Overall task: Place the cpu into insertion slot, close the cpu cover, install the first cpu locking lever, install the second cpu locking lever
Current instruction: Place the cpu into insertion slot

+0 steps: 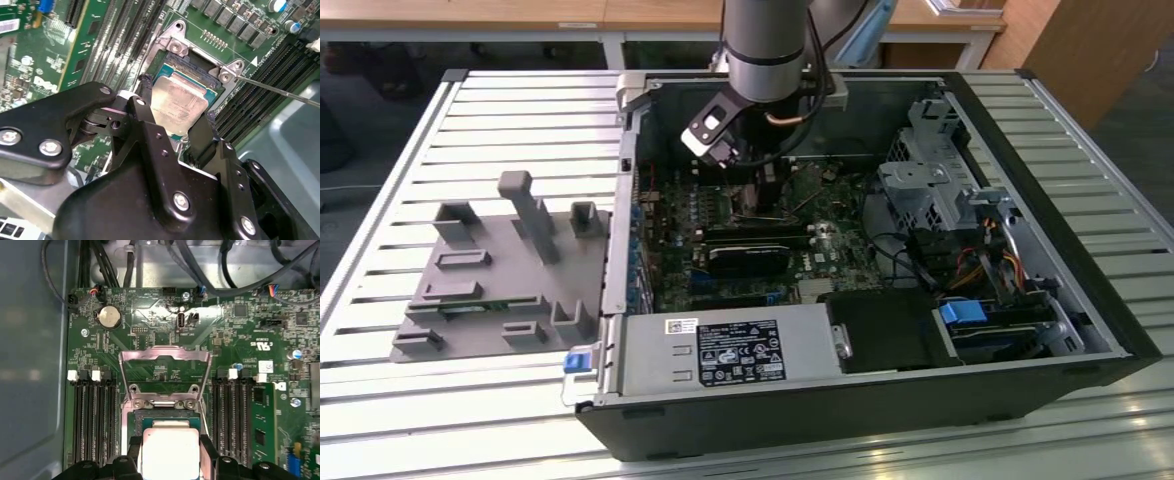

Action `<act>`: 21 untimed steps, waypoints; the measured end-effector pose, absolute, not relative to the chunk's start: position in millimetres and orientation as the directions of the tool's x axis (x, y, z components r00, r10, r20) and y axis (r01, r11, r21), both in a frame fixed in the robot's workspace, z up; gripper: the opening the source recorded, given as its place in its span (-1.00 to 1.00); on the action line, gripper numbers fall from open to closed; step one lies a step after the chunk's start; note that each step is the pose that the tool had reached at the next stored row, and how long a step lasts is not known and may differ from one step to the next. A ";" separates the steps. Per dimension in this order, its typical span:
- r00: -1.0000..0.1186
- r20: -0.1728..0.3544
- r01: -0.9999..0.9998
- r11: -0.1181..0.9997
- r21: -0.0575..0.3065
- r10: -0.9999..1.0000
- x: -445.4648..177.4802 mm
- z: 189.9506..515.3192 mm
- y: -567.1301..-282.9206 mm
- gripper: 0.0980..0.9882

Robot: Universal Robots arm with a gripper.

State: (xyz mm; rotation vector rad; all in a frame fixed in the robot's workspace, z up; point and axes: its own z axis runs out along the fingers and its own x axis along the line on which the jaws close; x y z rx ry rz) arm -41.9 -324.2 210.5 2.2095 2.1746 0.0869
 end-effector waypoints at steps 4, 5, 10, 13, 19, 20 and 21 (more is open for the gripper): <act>0.016 0.011 0.998 -0.016 0.068 1.000 -42.7 204.0 -322.8 -0.01; 0.016 0.010 0.998 -0.016 0.068 1.000 -42.8 202.8 -322.7 -0.01; 0.016 0.010 0.998 -0.016 0.068 1.000 -43.0 201.7 -322.6 -0.01; 0.015 0.010 0.998 -0.016 0.068 1.000 -42.9 200.1 -322.4 -0.01; 0.016 0.006 0.998 -0.016 0.066 1.000 -42.9 197.1 -321.0 -0.01; 0.016 0.005 0.998 -0.016 0.066 1.000 -42.9 196.7 -320.7 -0.01; 0.016 0.005 0.998 -0.016 0.066 1.000 -42.9 196.3 -320.4 -0.01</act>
